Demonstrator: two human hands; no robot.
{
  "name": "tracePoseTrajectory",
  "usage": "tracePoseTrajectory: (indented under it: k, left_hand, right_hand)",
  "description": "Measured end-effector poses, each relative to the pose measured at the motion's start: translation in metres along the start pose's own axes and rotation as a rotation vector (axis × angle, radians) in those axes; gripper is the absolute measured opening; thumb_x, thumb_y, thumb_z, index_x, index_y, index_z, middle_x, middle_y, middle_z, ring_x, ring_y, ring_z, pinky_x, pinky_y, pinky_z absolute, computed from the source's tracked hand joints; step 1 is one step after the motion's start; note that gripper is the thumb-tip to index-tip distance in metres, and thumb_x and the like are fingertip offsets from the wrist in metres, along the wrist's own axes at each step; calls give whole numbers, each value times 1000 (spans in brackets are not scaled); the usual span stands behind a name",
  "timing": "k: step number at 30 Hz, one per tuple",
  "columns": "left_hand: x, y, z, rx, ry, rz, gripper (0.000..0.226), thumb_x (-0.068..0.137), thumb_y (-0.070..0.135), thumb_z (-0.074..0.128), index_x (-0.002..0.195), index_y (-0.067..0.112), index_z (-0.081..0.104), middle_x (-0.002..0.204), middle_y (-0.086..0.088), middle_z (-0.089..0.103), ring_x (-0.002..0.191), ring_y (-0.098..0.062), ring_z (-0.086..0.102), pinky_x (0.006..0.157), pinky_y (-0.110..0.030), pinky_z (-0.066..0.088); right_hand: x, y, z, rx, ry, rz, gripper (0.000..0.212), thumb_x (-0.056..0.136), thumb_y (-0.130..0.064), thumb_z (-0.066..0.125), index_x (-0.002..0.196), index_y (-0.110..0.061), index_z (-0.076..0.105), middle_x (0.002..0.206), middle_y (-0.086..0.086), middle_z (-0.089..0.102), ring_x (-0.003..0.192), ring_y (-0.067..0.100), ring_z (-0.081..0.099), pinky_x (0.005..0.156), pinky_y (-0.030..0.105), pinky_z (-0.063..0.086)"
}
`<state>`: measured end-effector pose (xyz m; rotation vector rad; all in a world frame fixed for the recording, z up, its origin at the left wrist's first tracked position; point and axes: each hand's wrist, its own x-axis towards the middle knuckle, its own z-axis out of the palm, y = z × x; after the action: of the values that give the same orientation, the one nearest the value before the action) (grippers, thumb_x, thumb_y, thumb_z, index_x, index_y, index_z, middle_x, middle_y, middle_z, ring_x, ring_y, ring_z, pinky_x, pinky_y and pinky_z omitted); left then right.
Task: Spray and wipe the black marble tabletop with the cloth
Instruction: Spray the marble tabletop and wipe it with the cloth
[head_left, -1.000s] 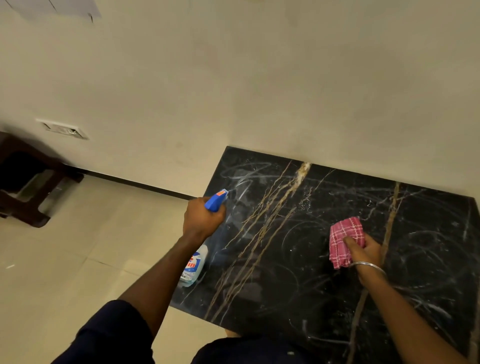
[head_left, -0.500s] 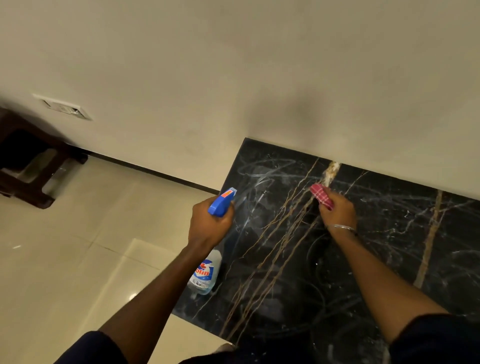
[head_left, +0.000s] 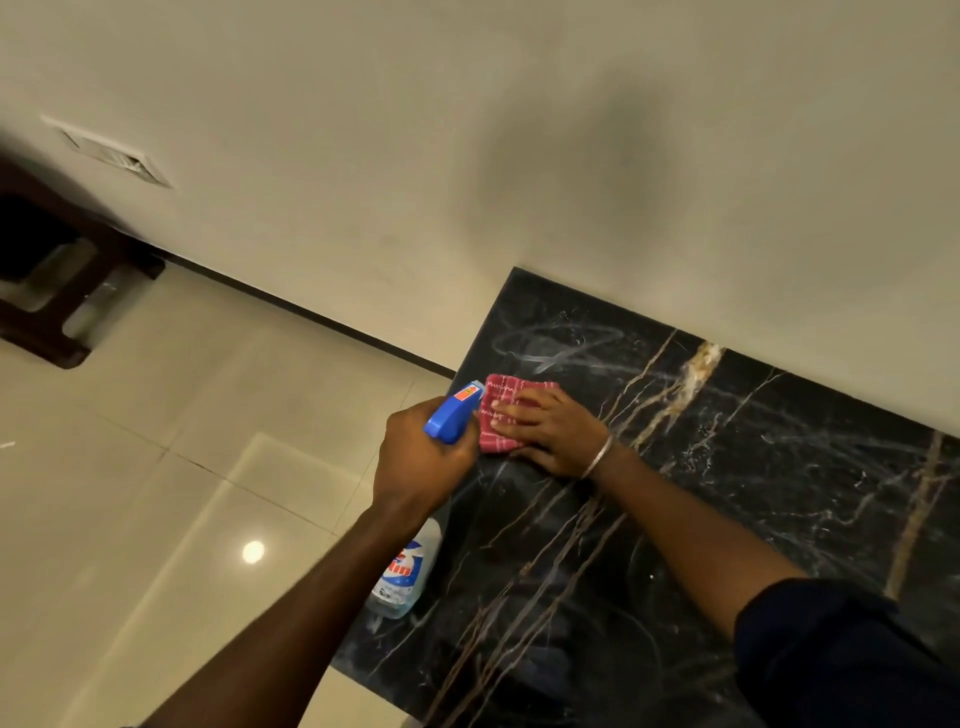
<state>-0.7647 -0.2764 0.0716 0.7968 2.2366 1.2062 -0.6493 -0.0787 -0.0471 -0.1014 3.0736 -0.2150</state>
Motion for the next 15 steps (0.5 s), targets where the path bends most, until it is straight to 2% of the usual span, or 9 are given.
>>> tracePoseTrajectory:
  k: [2,5,7,9,11,15]
  left_hand:
    - [2,-2,1,9,-4,4,20,86,25,64,71,29,51,56,10,48,49,-5,48,50,-9,38]
    - [4,-5,1,6,-8,-26,12,87,26,65,79,21,56,59,7,52,52,-8,50,52,-10,38]
    - [6,-6,1,-1,8,-40,12,87,26,65,81,19,57,60,7,52,52,-9,50,52,-9,39]
    - [8,-5,0,-6,32,-40,12,87,24,65,80,19,56,58,8,50,50,-8,49,52,-7,40]
    - [10,-3,-1,-12,45,-26,15,87,22,65,76,20,55,57,8,50,49,-6,49,52,-6,40]
    - [18,2,2,18,32,19,20,86,19,65,70,22,53,55,5,49,49,-6,48,52,-10,40]
  right_hand:
    - [2,33,-5,-9,-9,84,51,92,-48,39,137,-28,53,142,2,54,132,30,45,108,54,34]
    - [15,69,-12,43,21,485,52,96,-46,44,145,-30,40,153,-1,41,142,29,29,117,52,21]
    - [30,72,-16,66,31,697,53,97,-43,48,147,-29,40,156,0,35,142,31,25,115,53,21]
    - [46,55,-21,96,38,820,53,97,-44,48,147,-28,40,157,4,32,141,36,24,112,54,23]
    - [61,26,-19,141,76,852,54,96,-43,50,147,-28,40,156,9,31,141,40,23,113,56,22]
    - [87,-11,-11,158,35,684,58,97,-43,49,150,-28,33,156,11,26,142,36,21,115,48,22]
